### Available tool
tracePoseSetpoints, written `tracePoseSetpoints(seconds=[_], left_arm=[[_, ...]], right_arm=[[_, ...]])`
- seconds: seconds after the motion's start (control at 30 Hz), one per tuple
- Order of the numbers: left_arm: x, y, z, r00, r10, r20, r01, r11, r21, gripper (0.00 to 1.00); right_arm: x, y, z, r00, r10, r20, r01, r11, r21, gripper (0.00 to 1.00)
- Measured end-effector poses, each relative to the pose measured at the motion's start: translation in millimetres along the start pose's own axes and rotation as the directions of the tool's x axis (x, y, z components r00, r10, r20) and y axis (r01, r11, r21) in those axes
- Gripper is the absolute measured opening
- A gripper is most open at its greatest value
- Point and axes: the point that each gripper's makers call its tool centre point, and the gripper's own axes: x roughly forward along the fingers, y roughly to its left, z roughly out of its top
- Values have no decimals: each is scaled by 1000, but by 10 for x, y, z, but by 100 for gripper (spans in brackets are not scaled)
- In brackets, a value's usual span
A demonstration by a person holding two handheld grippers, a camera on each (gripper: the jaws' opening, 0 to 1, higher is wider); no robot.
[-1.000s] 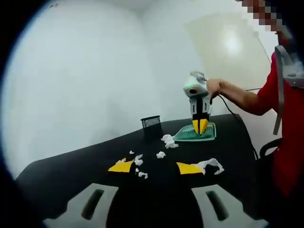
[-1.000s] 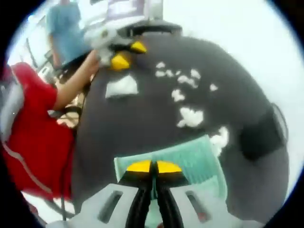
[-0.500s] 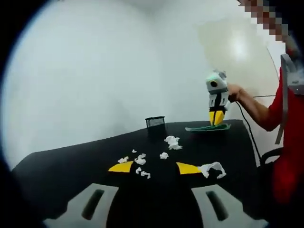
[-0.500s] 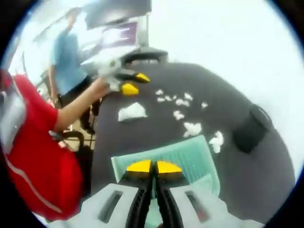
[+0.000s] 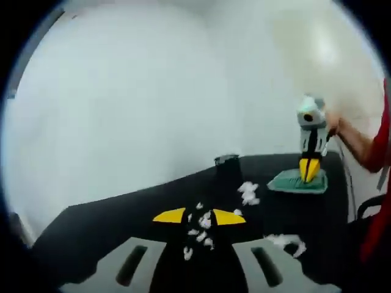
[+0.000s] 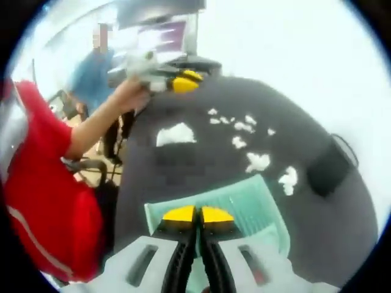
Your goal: Pick up the broom and sweep the trash on the tabletop into the dustpan.
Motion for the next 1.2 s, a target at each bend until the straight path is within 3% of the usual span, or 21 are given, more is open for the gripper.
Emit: tracePoseSetpoints(seconds=[0.07,0.17,0.23,0.3,0.37,0.4,0.43,0.5,0.6,0.63,0.73,0.77,0.83,0.9,0.93,1.0,1.2], left_arm=[[48,-115,112,1000,-26,-3,26,999,-23,20],[99,-367,155,995,-67,-69,58,991,-123,25],[184,-709,329,988,-156,-12,150,968,-201,27],[250,-1073,287,964,-258,-56,236,937,-257,24],[338,-1319,125,940,-313,-136,269,925,-269,20],[379,-1455,67,925,-352,-146,299,907,-295,20],[420,-1560,16,912,-385,-144,319,884,-342,20],[484,-1724,-98,882,-449,-143,337,815,-472,19],[580,-1795,-310,872,-442,-211,314,836,-450,19],[599,-1836,-352,862,-456,-219,320,827,-462,18],[585,-1990,-375,832,-522,-186,355,760,-544,13],[600,-1991,-379,833,-522,-180,359,760,-541,12],[614,-2034,-369,824,-543,-160,367,728,-579,12],[605,-2083,-375,815,-557,-156,375,714,-591,13],[617,-2102,-399,813,-558,-167,371,717,-590,14],[615,-2131,-498,797,-562,-221,373,745,-553,13],[690,-2074,-558,800,-556,-225,369,752,-546,10]], right_arm=[[-22,-23,14,1000,-14,17,14,1000,18,4],[-68,-15,16,999,-29,33,29,999,26,4],[-100,-12,20,998,-47,42,46,999,23,4],[-139,7,15,997,-66,48,65,998,15,4],[-179,30,17,995,-80,56,80,997,3,4],[-195,34,21,994,-86,63,86,996,5,4],[-209,38,22,993,-92,71,92,996,6,4],[-208,41,15,991,-105,82,105,994,1,4],[-208,54,1,988,-122,94,123,992,-10,4],[-212,62,-3,987,-129,96,131,991,-20,4],[-223,59,-1,983,-150,103,154,988,-33,4],[-223,56,0,982,-156,105,161,986,-36,4],[-212,56,-1,979,-169,111,175,983,-53,4],[-202,65,-7,979,-170,113,178,982,-63,4],[-200,64,-5,979,-171,115,179,982,-63,4],[-200,62,-3,977,-176,119,184,981,-65,4],[-173,53,-40,976,-176,125,186,980,-71,4]])
